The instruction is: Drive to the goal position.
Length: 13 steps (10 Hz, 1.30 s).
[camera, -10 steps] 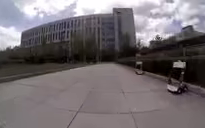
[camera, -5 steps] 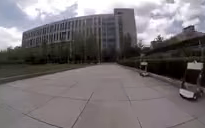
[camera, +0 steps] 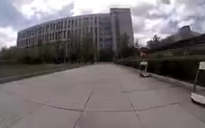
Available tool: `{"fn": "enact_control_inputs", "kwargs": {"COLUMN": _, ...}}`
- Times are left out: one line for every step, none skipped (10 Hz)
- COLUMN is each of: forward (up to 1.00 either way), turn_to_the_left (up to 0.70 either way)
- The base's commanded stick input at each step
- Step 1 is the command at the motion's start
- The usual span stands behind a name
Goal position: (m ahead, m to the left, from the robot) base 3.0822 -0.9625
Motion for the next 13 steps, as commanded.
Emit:
{"fn": "enact_control_inputs", "kwargs": {"forward": 0.7, "turn_to_the_left": -0.18}}
{"fn": "enact_control_inputs", "kwargs": {"forward": 0.7, "turn_to_the_left": 0.0}}
{"fn": "enact_control_inputs", "kwargs": {"forward": 0.7, "turn_to_the_left": 0.0}}
{"fn": "enact_control_inputs", "kwargs": {"forward": 0.7, "turn_to_the_left": 0.0}}
{"fn": "enact_control_inputs", "kwargs": {"forward": 0.7, "turn_to_the_left": 0.0}}
{"fn": "enact_control_inputs", "kwargs": {"forward": 0.7, "turn_to_the_left": 0.0}}
{"fn": "enact_control_inputs", "kwargs": {"forward": 0.7, "turn_to_the_left": 0.0}}
{"fn": "enact_control_inputs", "kwargs": {"forward": 0.7, "turn_to_the_left": 0.0}}
{"fn": "enact_control_inputs", "kwargs": {"forward": 0.7, "turn_to_the_left": 0.0}}
{"fn": "enact_control_inputs", "kwargs": {"forward": 0.7, "turn_to_the_left": 0.0}}
{"fn": "enact_control_inputs", "kwargs": {"forward": 0.7, "turn_to_the_left": 0.0}}
{"fn": "enact_control_inputs", "kwargs": {"forward": 0.7, "turn_to_the_left": 0.0}}
{"fn": "enact_control_inputs", "kwargs": {"forward": 0.7, "turn_to_the_left": 0.0}}
